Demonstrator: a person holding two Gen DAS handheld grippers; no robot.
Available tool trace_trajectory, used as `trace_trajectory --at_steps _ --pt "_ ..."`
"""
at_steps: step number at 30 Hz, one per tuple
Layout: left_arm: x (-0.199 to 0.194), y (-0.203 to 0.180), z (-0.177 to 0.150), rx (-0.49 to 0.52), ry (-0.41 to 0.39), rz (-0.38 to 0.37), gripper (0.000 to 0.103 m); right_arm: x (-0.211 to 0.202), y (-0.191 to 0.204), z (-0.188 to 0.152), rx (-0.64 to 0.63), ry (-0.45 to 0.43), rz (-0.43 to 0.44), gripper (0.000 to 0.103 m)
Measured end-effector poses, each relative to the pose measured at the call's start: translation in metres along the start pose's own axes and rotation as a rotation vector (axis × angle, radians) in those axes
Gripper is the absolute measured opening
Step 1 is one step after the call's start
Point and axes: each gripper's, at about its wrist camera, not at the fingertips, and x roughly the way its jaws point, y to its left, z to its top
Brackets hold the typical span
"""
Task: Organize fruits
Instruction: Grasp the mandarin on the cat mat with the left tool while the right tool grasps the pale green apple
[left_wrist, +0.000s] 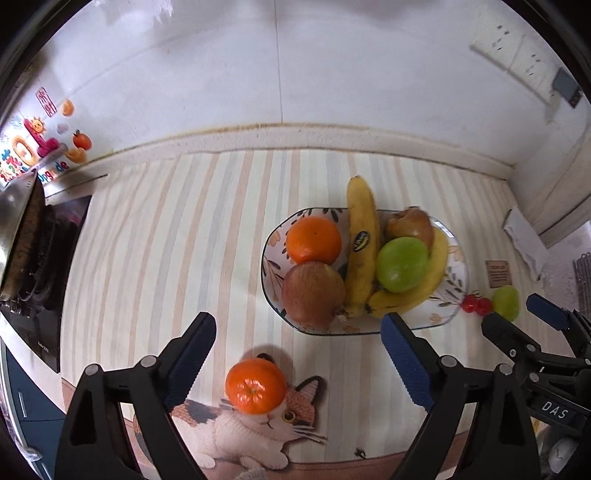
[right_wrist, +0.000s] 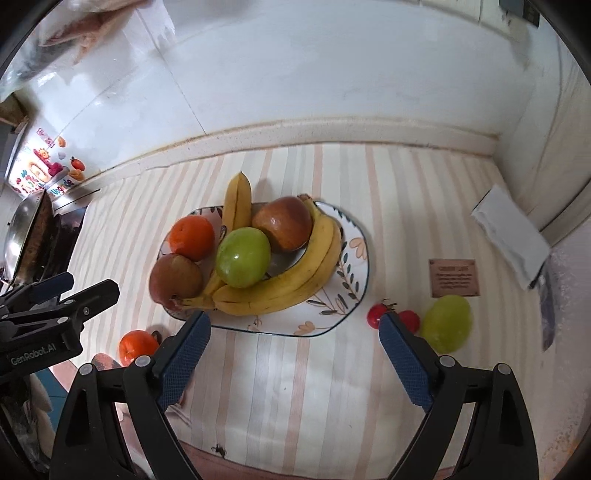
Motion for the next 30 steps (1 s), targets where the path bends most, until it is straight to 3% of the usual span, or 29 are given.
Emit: trace_trajectory --at_steps 6,16,25,30 --pt "-0.037 -0.007 -0.013 0.011 -0.056 -0.007 0.091 -0.045 0.009 -0.011 -0.016 -0.058 0.002 0.095" --pt "-0.064 -0.011 -0.033 0.013 -0.065 0.000 0.091 -0.090 0.020 -0.029 -0.030 -0.106 -0.015 0.095" --pt "-0.048 -0.017 -0.037 0.006 -0.030 0.024 0.091 -0.074 0.008 -0.031 0.028 -0.064 0.029 0.095" --pt "-0.020 -0.021 -0.036 -0.015 0.023 0.027 0.091 -0.043 -0.031 -0.028 0.147 -0.024 0.004 0.095"
